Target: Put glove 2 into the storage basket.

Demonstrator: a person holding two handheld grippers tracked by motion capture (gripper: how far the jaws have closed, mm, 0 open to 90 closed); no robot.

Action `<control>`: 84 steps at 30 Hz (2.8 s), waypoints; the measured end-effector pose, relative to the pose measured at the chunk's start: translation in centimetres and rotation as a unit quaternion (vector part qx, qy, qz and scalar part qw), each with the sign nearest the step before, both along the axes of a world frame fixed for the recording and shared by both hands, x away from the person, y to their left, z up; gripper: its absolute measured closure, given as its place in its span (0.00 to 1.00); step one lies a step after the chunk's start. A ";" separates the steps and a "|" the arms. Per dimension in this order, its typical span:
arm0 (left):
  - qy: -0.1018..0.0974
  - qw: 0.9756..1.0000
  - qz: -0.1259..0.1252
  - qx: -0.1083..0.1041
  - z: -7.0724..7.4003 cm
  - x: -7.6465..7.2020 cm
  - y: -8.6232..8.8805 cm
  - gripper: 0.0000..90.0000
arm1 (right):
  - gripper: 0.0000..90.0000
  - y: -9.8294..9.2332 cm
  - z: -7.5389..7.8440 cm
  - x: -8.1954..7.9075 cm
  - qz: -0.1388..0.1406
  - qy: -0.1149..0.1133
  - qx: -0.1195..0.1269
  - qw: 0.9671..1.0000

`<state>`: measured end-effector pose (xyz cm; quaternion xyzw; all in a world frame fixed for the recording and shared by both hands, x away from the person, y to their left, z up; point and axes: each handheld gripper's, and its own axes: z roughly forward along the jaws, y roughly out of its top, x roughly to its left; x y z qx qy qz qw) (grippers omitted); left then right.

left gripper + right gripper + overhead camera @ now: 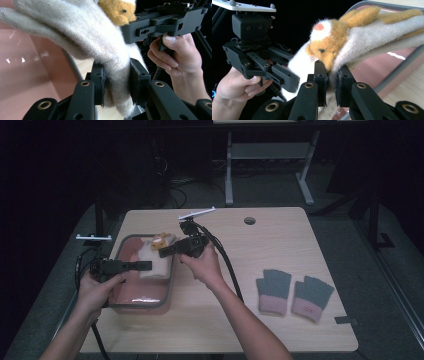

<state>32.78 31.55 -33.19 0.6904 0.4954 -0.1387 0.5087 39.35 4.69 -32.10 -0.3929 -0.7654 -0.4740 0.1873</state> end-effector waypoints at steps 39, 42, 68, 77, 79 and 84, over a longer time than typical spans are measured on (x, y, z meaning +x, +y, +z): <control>0.071 0.996 0.028 0.037 -4.2 1.5 3.9 0.77 | 0.90 5.1 -5.7 2.5 0.017 0.060 -0.022 0.998; 0.074 0.996 0.029 0.041 -4.4 1.5 4.0 0.77 | 0.89 5.3 -6.2 2.5 0.017 0.064 -0.027 0.997; 0.101 0.991 0.030 0.086 -6.5 1.7 3.4 0.77 | 0.80 5.5 -6.9 2.2 0.016 0.053 -0.110 0.992; 0.110 0.987 0.033 0.109 -6.6 1.7 3.0 0.77 | 0.77 4.5 -6.8 2.0 0.016 0.051 -0.115 0.992; 0.113 0.985 0.032 0.123 -6.8 1.7 3.1 0.77 | 0.77 4.4 -6.7 1.9 0.017 0.049 -0.117 0.992; 0.128 0.982 0.036 0.138 -7.2 1.7 3.0 0.76 | 0.77 3.9 -6.4 1.9 0.015 0.045 -0.109 0.993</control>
